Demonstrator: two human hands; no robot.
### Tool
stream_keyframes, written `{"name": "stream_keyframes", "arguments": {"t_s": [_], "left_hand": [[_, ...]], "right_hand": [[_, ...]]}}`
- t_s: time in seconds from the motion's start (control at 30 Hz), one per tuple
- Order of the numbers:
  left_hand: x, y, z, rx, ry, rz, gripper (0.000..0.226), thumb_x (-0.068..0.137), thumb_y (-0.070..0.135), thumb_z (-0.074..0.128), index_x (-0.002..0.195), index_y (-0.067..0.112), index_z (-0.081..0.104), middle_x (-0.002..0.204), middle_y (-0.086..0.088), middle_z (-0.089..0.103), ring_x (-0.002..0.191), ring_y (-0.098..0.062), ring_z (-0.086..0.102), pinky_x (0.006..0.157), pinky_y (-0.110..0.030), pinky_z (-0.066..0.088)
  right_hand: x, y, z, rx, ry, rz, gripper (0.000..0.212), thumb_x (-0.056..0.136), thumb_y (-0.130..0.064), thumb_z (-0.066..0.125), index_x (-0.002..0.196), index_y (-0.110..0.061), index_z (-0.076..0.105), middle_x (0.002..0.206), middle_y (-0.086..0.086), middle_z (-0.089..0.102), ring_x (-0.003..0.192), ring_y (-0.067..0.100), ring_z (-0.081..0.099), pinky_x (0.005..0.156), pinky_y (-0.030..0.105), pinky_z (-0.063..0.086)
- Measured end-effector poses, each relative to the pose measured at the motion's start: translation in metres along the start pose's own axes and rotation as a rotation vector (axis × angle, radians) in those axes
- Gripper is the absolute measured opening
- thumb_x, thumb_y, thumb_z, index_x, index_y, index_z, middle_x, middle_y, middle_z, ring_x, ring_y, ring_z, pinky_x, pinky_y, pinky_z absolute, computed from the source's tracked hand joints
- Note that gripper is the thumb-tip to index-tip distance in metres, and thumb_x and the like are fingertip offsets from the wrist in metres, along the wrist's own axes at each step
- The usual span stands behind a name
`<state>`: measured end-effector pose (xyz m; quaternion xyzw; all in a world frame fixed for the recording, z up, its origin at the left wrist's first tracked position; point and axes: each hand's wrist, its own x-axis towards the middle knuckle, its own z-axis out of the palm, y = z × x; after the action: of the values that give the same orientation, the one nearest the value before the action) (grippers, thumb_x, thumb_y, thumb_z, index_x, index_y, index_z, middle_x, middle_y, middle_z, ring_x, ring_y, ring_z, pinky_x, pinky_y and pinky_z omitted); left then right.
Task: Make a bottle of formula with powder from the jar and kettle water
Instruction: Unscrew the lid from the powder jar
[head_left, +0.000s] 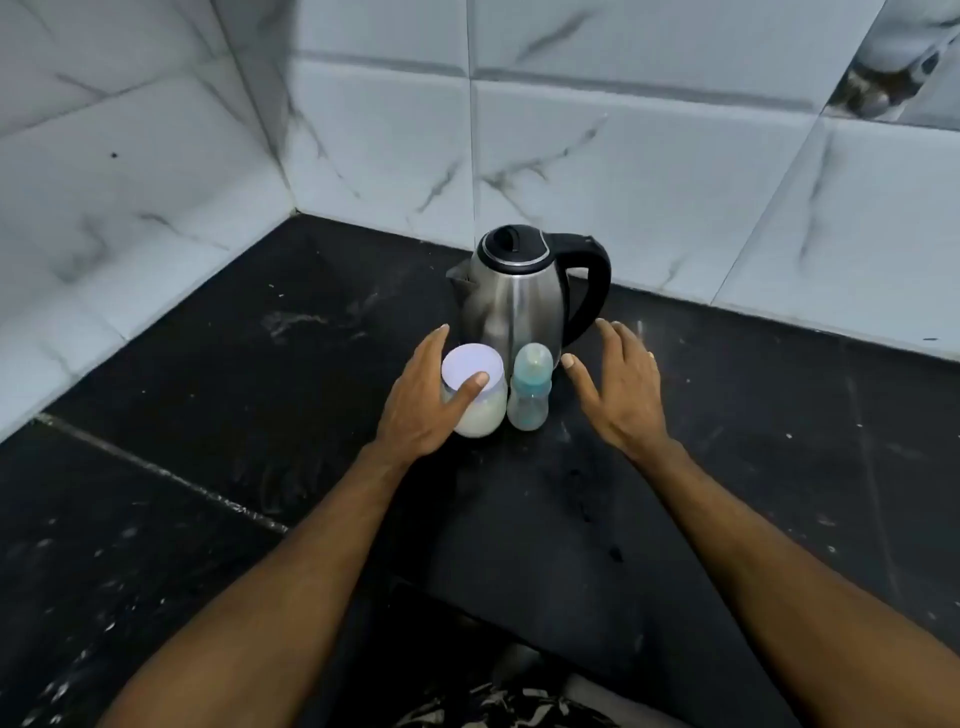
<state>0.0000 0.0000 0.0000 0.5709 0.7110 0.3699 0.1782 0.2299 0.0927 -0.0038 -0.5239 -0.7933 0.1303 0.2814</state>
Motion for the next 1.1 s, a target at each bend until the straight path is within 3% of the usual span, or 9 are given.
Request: {"name": "stream_keyframes", "arguments": {"t_s": [0.17,0.3,0.43,0.67,0.83,0.93,1.1], "left_hand": [[-0.009,-0.003,0.017,-0.030,-0.026,-0.069,0.097,0.078,0.062,0.067,0.152,0.024,0.017,0.158,0.006,0.023,0.142,-0.014,0.028,0.112,-0.034,0.031],[-0.004,-0.003,0.024,-0.041,0.011,-0.094,0.103,0.074,0.048,0.078,0.153,0.021,0.016,0.157,0.002,0.025,0.140,-0.016,0.030,0.107,-0.028,0.031],[0.005,-0.001,0.026,-0.061,0.038,-0.124,0.106,0.071,0.032,0.085,0.152,0.017,0.019,0.154,-0.004,0.031,0.138,-0.019,0.034,0.108,-0.031,0.032],[-0.008,-0.002,0.006,-0.161,-0.021,-0.159,0.114,0.064,0.023,0.090,0.152,0.022,0.018,0.144,-0.001,0.044,0.129,-0.015,0.042,0.104,-0.027,0.035],[-0.042,-0.007,-0.012,-0.201,-0.074,-0.153,0.115,0.064,0.021,0.090,0.152,0.028,0.017,0.141,0.005,0.047,0.125,-0.008,0.043,0.101,-0.022,0.033],[-0.060,-0.012,-0.016,-0.206,-0.077,-0.154,0.116,0.063,0.022,0.091,0.152,0.029,0.017,0.141,0.006,0.048,0.130,-0.010,0.042,0.106,-0.023,0.033],[-0.078,-0.018,-0.016,-0.233,-0.059,-0.168,0.114,0.064,0.021,0.090,0.152,0.032,0.017,0.137,0.013,0.048,0.125,-0.001,0.042,0.092,0.004,0.029]], "right_hand": [[-0.020,0.005,0.013,-0.020,-0.065,0.037,0.072,0.097,-0.061,0.038,0.149,-0.012,0.034,0.153,0.014,0.038,0.143,0.028,0.032,0.116,0.055,0.027],[-0.031,0.007,0.020,-0.018,-0.091,0.057,0.078,0.094,-0.067,0.032,0.150,-0.012,0.032,0.154,0.013,0.038,0.144,0.027,0.032,0.116,0.055,0.028],[-0.039,0.008,0.025,-0.005,-0.109,0.068,0.074,0.097,-0.063,0.037,0.151,-0.012,0.032,0.154,0.013,0.037,0.144,0.026,0.031,0.116,0.054,0.028],[-0.053,0.005,0.022,0.081,-0.093,0.110,0.072,0.098,-0.059,0.039,0.150,-0.010,0.034,0.152,0.011,0.040,0.142,0.024,0.034,0.117,0.047,0.029],[-0.069,-0.009,0.024,0.121,-0.068,0.168,0.058,0.097,-0.057,0.046,0.137,-0.016,0.046,0.133,0.005,0.054,0.121,0.021,0.050,0.100,0.039,0.039],[-0.076,-0.022,0.028,0.160,-0.070,0.158,0.049,0.096,-0.057,0.048,0.122,-0.016,0.054,0.115,0.001,0.059,0.105,0.018,0.056,0.094,0.043,0.047],[-0.081,-0.044,0.036,0.226,-0.097,0.082,0.049,0.092,-0.064,0.040,0.107,-0.020,0.055,0.097,-0.003,0.060,0.090,0.014,0.057,0.084,0.046,0.049]]}}
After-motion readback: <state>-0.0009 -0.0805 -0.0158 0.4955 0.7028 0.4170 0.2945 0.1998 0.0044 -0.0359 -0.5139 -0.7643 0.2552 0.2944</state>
